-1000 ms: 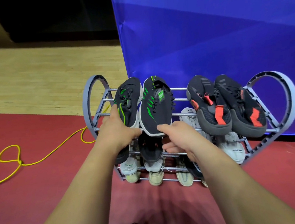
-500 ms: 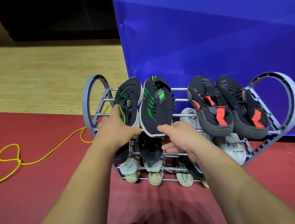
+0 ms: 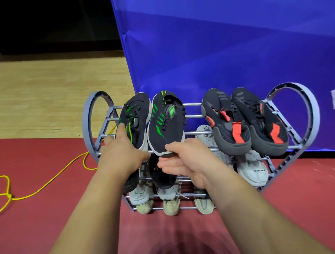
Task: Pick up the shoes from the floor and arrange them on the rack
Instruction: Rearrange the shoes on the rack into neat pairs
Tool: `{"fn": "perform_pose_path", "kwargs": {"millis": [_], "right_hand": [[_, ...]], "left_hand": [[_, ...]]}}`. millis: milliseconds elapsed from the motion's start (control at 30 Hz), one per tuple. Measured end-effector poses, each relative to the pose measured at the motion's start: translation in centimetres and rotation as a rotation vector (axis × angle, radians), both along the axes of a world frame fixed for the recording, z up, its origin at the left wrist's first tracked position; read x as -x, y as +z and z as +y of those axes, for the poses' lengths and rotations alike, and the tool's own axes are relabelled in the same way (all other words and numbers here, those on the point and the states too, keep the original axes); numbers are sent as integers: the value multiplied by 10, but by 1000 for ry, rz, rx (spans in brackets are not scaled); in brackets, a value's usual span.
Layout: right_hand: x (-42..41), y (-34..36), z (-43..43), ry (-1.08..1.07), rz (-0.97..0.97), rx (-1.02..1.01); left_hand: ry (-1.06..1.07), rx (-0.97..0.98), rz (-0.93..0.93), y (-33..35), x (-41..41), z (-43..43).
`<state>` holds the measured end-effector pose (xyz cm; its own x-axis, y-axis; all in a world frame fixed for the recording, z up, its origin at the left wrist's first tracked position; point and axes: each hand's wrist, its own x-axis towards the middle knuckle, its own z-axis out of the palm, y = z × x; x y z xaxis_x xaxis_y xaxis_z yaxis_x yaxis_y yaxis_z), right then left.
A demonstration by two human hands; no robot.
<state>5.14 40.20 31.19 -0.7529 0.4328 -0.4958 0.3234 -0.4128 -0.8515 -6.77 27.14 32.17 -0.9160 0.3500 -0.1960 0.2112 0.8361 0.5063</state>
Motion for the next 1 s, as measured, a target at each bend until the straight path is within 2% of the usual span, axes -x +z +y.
{"fn": "perform_pose_path", "kwargs": {"millis": [67,133,233,300,367,533,667,800,1000], "right_hand": [[0,8,0,-87,64,33],[-2,20,3,-158,137,-2],[-11,39,10,-221,238,-45],[-21,47,18,-278,285,-55],[-31,50,27,-342,323,-50],[-54,56,47,-430,421,14],[-71,57,62,-387,471,100],[-84,53,74,-321,481,140],[-94,55,87,-352,420,128]], "left_hand": [[7,95,74,7,-6,2],[23,50,205,19,-10,5],[20,-340,243,30,-11,9],[34,-637,111,36,-16,14],[68,-824,-87,37,-20,20],[200,-1114,-510,39,-19,38],[255,-1267,-745,42,-21,48],[186,-1537,-874,49,-26,53],[225,-1560,-818,46,-27,61]]}}
